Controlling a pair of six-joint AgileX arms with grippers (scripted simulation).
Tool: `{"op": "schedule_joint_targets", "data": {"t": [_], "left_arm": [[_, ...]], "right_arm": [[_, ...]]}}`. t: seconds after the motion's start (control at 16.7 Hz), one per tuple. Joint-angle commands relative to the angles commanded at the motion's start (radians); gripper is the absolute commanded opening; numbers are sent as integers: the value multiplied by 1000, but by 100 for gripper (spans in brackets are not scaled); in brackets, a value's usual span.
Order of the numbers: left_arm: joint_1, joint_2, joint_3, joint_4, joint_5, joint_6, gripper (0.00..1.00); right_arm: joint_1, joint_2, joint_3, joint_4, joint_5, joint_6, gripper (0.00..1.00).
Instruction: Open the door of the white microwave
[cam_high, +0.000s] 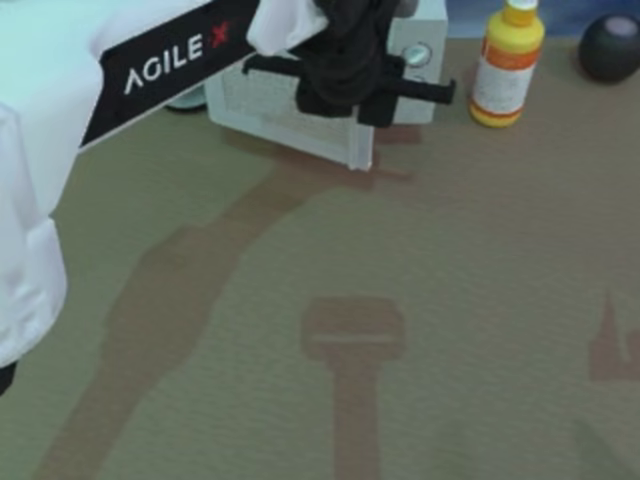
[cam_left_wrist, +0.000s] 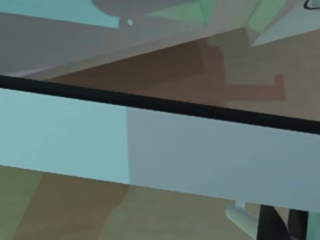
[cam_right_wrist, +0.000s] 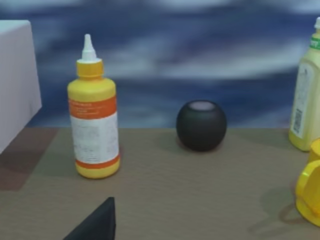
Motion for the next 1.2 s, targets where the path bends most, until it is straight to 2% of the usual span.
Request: {"op": "schedule_joint_targets", "data": {"t": [0.24,1.2], "left_arm": [[11,-53,-84,42,29,53,0],[11,-54,-85,43,30,53,0]], "right_arm": [[0,0,0,0,0,0,100],[0,0,0,0,0,0,100]]}}
